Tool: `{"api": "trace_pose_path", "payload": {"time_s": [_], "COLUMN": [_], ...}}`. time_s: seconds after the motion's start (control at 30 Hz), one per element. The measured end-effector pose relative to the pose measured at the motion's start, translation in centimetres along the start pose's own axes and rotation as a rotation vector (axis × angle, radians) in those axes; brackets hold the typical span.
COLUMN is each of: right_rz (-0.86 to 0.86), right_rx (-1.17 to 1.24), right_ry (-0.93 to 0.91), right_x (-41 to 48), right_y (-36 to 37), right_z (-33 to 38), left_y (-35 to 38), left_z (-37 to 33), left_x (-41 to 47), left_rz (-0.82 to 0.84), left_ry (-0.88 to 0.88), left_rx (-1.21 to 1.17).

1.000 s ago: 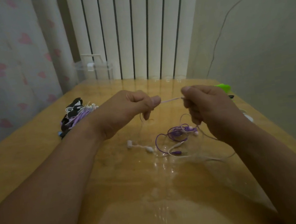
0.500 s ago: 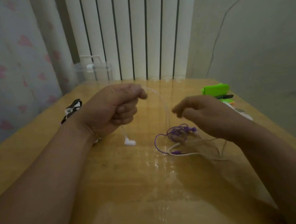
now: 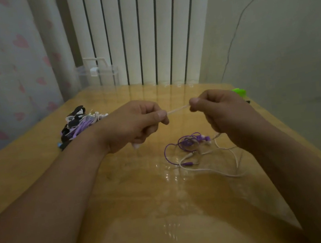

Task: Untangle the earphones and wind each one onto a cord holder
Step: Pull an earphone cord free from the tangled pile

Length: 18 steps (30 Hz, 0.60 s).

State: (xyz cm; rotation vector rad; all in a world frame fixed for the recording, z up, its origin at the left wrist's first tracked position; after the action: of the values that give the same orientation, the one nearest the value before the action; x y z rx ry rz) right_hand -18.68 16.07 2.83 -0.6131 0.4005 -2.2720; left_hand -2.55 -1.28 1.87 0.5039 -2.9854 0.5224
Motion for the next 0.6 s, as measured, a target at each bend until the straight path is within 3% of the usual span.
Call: {"api": "trace_pose_path", "payload": {"time_s": [0.37,0.5,0.6], "right_rz": [-0.327,-0.366,-0.348], "right_rx": [0.118,0.116,0.102], "right_ry": [-0.050,-0.042,0.006], "right_x": [1.1,1.3,1.4], "right_y": [-0.9,-1.1,-0.6], "right_z": [-1.4,-2.2,-2.7], "left_y": [1.4,1.6,1.8], "left_z": [0.1,0.3,-0.1], "left_x": [0.1,-0.1,-0.1], "left_rz": [0.161,0.235,0.254], "left_ry": [-0.090,-0.117,-0.039], "left_rx": [-0.044,-0.070,-0.213]}}
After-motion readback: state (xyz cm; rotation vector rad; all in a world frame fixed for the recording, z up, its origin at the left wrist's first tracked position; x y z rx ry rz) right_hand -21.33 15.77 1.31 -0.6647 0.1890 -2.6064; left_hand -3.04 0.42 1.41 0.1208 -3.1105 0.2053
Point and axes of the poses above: each hand's wrist, its own x-axis towards the middle knuckle, its own y-axis out of the palm, z = x × y, the point moved 1 cm from there along x, towards the middle knuckle, and after that the axes turned 5 degrees about -x, right-handed, at the moved point
